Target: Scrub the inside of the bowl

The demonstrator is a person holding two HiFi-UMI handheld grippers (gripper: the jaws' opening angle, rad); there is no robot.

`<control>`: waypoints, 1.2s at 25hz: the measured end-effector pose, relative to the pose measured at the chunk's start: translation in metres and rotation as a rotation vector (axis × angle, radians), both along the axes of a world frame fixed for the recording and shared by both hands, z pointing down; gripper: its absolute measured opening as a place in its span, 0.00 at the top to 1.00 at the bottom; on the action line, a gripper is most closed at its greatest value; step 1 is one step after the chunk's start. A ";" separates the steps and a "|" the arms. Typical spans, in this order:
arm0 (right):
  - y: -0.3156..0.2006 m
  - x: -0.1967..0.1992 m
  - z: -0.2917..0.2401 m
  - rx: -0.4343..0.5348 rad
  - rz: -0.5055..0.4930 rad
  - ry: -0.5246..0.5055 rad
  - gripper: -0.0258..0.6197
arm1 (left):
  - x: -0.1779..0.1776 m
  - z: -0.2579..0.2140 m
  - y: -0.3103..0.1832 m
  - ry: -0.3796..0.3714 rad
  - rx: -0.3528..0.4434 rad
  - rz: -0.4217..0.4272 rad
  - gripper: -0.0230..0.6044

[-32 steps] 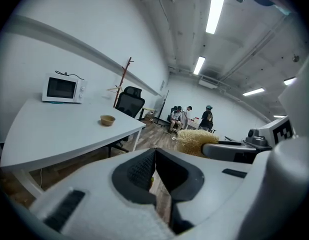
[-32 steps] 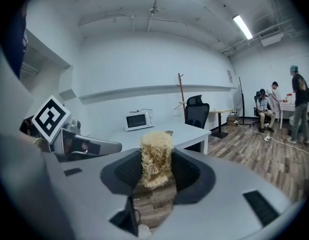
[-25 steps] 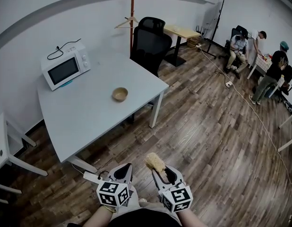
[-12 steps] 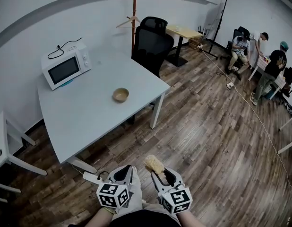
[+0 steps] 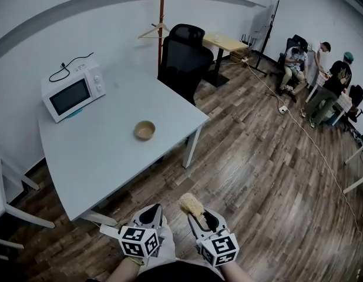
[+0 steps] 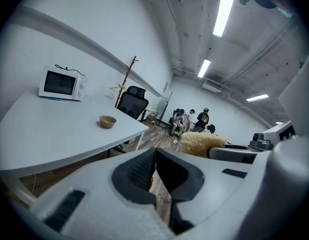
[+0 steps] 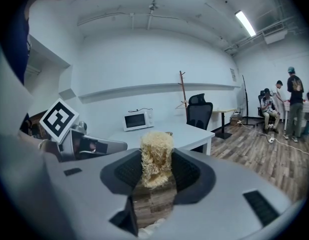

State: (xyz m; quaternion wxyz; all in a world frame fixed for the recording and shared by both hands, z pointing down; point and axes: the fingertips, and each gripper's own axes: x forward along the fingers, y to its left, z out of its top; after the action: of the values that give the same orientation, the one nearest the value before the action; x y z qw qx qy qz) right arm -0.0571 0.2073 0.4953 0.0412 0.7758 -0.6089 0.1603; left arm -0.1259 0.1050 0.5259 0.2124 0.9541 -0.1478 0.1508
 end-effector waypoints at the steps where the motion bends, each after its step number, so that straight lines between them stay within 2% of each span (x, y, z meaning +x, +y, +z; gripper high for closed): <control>1: -0.006 0.005 0.000 -0.001 -0.001 0.001 0.70 | 0.004 0.000 -0.007 0.000 0.000 -0.002 0.93; 12: -0.096 0.052 -0.014 0.006 -0.031 0.011 0.70 | 0.044 -0.009 -0.094 -0.008 0.006 -0.031 0.93; 30: -0.233 0.099 -0.022 0.021 -0.078 0.028 0.70 | 0.088 0.000 -0.223 -0.037 0.009 -0.047 0.93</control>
State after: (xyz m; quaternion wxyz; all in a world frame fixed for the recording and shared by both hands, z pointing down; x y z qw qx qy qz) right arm 0.0422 -0.0255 0.4738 0.0476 0.7542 -0.6396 0.1412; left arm -0.0379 -0.1176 0.5258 0.2087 0.9484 -0.1748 0.1625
